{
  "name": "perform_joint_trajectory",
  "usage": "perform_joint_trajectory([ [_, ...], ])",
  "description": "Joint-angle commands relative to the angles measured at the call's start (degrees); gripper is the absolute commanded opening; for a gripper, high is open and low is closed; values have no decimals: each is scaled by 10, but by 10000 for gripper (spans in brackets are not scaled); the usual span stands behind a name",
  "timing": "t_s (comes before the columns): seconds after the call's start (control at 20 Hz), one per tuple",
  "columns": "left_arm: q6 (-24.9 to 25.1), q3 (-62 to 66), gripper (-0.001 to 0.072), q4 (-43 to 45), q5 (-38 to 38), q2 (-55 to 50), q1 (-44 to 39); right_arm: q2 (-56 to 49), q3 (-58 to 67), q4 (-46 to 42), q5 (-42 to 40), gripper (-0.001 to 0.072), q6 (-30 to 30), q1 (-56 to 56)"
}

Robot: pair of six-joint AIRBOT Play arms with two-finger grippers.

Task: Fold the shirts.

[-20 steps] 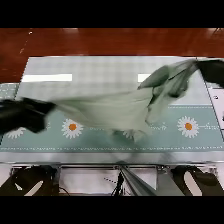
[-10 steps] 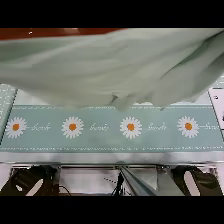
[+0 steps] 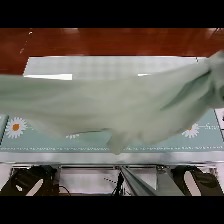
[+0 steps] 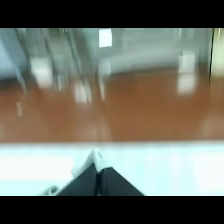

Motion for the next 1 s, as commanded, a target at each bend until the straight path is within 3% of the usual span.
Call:
perform_joint_trajectory([
  [0.0, -22, -5, 26, -8, -135, -12, 0, -42, 3, -49, 195, 18, 25, 0],
  [0.15, -19, -74, 26, 8, -161, -35, 0, -121, 3, -81, 294, 18, 1, 0],
  [0.3, 16, -181, 26, 33, -149, -91, 0, -221, 3, -98, 268, 18, -14, 9],
  [0.45, 47, -221, 26, 56, -46, -169, 6, -339, 3, -110, 178, 18, -15, 66],
  [0.6, 48, -220, 26, 68, 70, -244, 45, -449, 3, -110, 44, 18, -11, 130],
  [0.85, 48, -221, 26, 69, 125, -330, 160, -564, 3, -92, -147, 19, 13, 184],
  [0.95, 49, -221, 26, 52, 133, -364, 186, -590, 3, -84, -185, 19, 24, 186],
])
